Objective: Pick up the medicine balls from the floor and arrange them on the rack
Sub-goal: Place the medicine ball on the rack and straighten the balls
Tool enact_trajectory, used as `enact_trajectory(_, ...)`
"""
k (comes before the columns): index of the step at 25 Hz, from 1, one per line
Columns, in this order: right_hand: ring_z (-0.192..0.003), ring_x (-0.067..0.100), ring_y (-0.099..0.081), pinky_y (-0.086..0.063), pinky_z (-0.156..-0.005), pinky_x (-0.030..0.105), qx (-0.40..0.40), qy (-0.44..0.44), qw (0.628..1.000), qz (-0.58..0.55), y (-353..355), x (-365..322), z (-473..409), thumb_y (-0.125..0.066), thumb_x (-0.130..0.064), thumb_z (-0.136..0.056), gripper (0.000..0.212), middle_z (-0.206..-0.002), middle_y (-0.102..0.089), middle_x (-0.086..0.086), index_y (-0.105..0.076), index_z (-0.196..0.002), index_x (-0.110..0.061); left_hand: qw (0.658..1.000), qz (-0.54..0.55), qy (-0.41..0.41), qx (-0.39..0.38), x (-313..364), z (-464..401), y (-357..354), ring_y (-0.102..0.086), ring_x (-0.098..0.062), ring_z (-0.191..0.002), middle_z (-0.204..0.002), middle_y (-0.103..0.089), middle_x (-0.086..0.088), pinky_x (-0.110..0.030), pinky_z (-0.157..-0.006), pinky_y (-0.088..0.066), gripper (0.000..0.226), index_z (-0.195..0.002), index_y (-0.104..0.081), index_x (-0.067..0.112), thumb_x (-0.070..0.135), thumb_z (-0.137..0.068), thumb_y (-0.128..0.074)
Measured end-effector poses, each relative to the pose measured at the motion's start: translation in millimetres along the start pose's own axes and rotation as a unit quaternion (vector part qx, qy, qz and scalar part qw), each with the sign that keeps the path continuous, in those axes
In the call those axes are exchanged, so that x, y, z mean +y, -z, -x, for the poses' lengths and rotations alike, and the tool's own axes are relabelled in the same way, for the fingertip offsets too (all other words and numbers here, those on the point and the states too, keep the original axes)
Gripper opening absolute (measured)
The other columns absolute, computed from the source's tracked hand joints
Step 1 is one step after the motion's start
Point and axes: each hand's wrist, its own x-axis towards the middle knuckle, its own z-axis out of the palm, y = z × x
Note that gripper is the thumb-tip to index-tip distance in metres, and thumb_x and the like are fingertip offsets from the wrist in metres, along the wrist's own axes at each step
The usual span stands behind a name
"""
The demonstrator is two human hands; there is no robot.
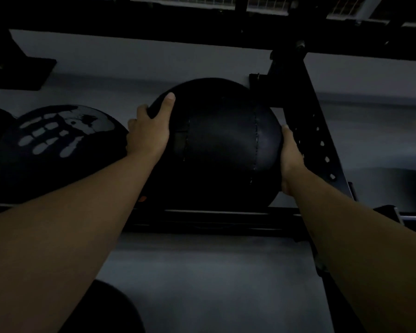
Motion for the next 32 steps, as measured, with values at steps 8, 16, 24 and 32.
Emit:
enact_trajectory(8,-0.113,0.026,-0.070,-0.054,-0.105,0.041,-0.010,0.026,1.000,-0.012,2,5,9,-0.042,-0.074,-0.092,0.070,-0.123,-0.075,0.005,-0.069,-0.133,-0.023,1.000,0.006,-0.007,0.014,-5,1,0,-0.050,-0.032,-0.138,-0.152,-0.052,-0.008,-0.050,-0.116,-0.039,0.104,-0.151,-0.045,0.027,0.095,-0.074,-0.033)
enact_trajectory(16,-0.119,0.020,-0.055,-0.047,-0.099,0.037,-0.025,0.017,0.999,0.040,22,-34,49,-0.038,-0.078,-0.092,0.083,-0.140,-0.056,0.000,-0.040,-0.156,-0.023,0.979,0.179,0.024,-0.090,27,25,34,-0.057,-0.020,-0.130,-0.141,-0.055,0.004,-0.046,-0.113,-0.046,0.106,-0.145,-0.043,0.032,0.095,-0.061,-0.060)
enact_trajectory(24,-0.131,0.024,-0.056,-0.045,-0.111,0.051,-0.008,0.061,0.998,0.017,32,-95,112,-0.043,-0.097,-0.063,0.106,-0.147,-0.056,-0.002,-0.039,-0.154,-0.042,0.951,0.277,0.078,-0.113,81,54,72,-0.067,-0.027,-0.127,-0.138,-0.070,0.003,-0.048,-0.104,-0.055,0.100,-0.144,-0.057,0.041,0.090,-0.059,-0.073)
enact_trajectory(32,-0.117,0.021,-0.070,-0.055,-0.104,0.043,0.061,0.066,0.994,-0.061,61,-117,204,-0.061,-0.088,-0.065,0.090,-0.128,-0.074,-0.003,-0.066,-0.135,-0.032,0.957,0.280,0.058,-0.043,151,164,104,-0.070,-0.015,-0.116,-0.130,-0.071,0.004,-0.038,-0.105,-0.055,0.075,-0.131,-0.060,0.032,0.077,-0.072,-0.072)
